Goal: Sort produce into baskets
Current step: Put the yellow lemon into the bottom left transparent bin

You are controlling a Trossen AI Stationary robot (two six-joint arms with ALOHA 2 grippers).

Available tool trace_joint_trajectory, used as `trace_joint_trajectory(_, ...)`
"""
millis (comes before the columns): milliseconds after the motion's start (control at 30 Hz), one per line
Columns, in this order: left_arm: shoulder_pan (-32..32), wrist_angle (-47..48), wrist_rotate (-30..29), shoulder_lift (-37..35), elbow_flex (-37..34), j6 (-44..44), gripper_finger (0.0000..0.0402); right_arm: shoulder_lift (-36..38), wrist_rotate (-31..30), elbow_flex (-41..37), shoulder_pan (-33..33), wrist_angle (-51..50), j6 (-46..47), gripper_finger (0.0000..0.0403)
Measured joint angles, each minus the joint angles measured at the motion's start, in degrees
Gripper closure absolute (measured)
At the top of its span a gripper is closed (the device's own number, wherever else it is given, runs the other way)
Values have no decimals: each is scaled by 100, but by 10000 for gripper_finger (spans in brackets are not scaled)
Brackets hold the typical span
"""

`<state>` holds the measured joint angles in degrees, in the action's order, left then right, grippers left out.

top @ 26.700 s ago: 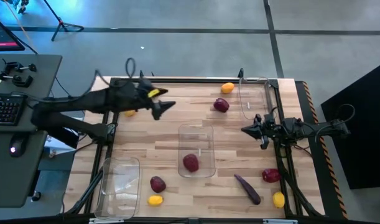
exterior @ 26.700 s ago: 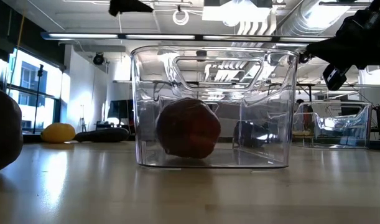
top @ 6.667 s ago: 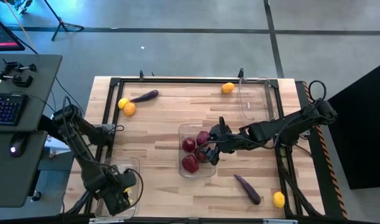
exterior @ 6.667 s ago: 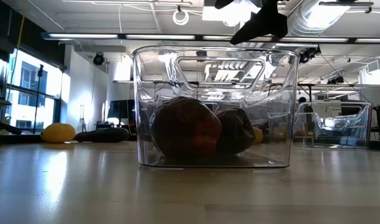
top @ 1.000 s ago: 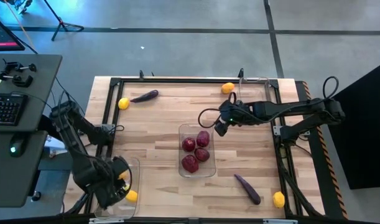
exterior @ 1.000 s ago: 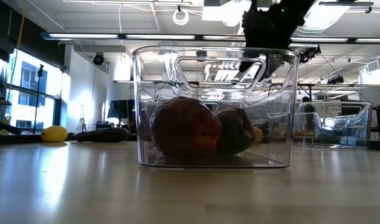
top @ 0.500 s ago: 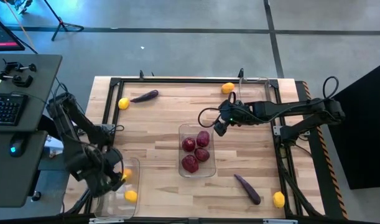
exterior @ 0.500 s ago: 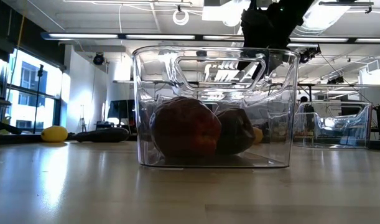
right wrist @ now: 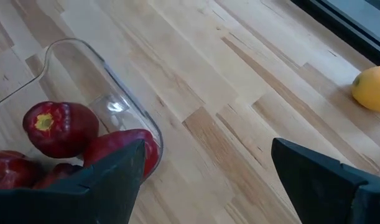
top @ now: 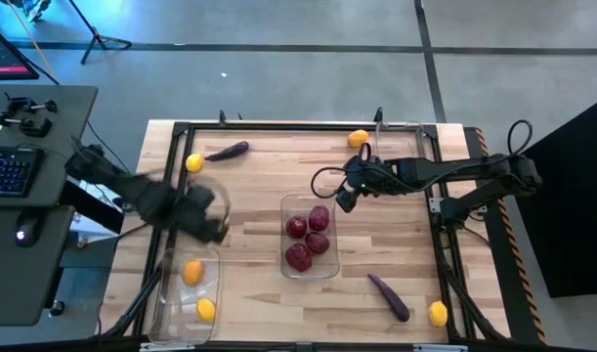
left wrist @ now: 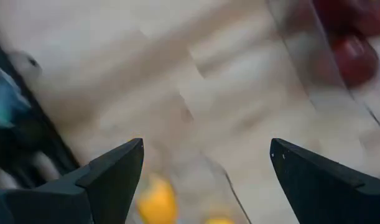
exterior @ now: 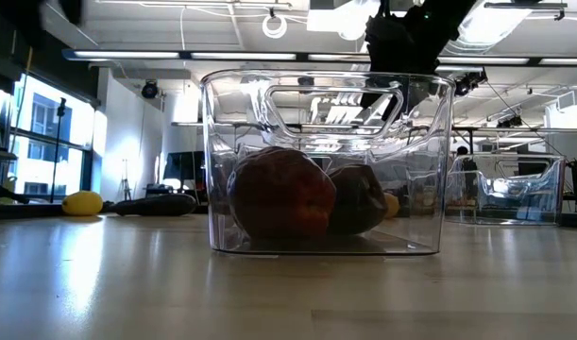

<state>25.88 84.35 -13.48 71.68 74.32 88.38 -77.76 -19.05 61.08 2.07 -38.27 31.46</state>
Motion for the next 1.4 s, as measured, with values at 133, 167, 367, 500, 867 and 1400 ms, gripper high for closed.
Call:
trace_joint_trajectory(133, -1990, 512, -177, 107, -91, -1823, 64, 0, -3, 0, 66, 55, 102, 63)
trace_joint_trajectory(167, -2506, 565, -403, 109, -190, -2277, 64, 0, -4, 0, 89, 93, 116, 63)
trace_joint_trajectory(367, -5073, -151, -587, 79, -989, -4201, 64, 0, -23, 2, 202, 518, 213, 63)
trace_joint_trajectory(500, -5984, -454, -931, 79, -1399, -4597, 64, 0, -38, 2, 258, 721, 321, 63)
trace_joint_trajectory(867, -7340, -1862, -813, 164, -2334, -5218, 64, 0, -185, 2, 519, 1078, 357, 63)
trace_joint_trajectory(1400, -8042, -3597, -1129, 716, -3069, -5305, 64, 0, -184, 2, 503, 1072, 455, 63)
